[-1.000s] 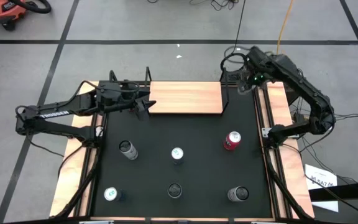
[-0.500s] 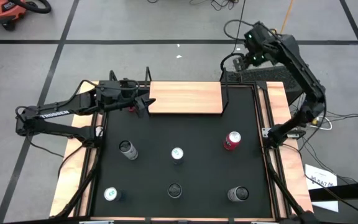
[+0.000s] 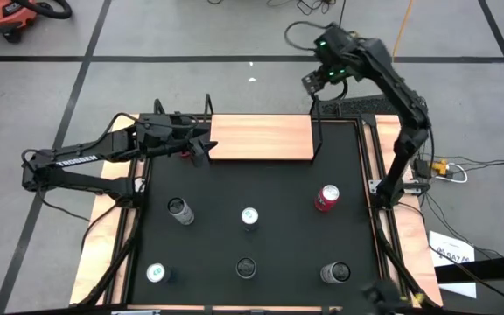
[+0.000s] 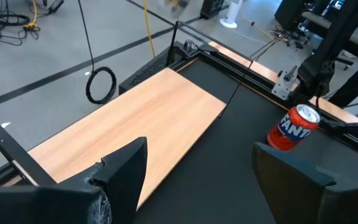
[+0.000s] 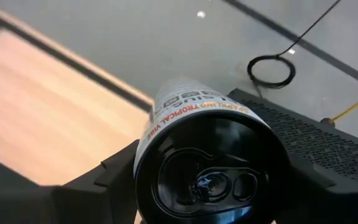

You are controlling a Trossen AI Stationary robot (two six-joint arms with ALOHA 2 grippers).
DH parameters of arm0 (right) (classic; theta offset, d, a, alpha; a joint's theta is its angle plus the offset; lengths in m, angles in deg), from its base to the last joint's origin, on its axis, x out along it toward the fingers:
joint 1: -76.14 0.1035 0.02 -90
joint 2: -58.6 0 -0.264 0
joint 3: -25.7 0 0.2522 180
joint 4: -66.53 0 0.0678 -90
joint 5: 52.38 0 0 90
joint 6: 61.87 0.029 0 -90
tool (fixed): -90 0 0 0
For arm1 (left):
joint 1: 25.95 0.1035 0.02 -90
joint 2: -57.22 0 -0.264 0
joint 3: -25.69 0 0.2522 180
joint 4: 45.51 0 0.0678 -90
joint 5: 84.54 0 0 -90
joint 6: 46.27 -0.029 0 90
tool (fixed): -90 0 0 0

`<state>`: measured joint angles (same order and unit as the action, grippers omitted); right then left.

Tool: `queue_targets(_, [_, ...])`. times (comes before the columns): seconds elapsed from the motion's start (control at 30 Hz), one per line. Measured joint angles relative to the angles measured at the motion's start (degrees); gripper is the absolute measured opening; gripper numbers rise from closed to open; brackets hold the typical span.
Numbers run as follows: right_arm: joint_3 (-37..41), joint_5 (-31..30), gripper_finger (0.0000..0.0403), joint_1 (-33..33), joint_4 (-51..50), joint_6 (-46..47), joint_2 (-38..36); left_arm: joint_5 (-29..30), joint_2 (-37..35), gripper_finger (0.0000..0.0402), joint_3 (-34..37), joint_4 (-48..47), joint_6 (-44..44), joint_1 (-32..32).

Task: Place canned beverage on shelf
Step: Put the top white-yellow soda can on the shelf

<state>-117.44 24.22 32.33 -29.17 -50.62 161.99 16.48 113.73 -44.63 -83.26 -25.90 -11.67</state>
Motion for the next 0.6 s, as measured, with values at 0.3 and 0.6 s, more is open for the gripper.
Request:
queue_targets(0.3, [0.00,0.17,0.0256,4.15,-1.00,-2.03,8.38,0.32,0.00,0.0288,0.00,-1.22,-0.17,0.00])
queue_targets(0.6, [2.45,0.31,0.0260,4.14,-0.62,-4.38,12.66,1.16,0.00,0.0288,0.00,-3.01,0.23,0.00])
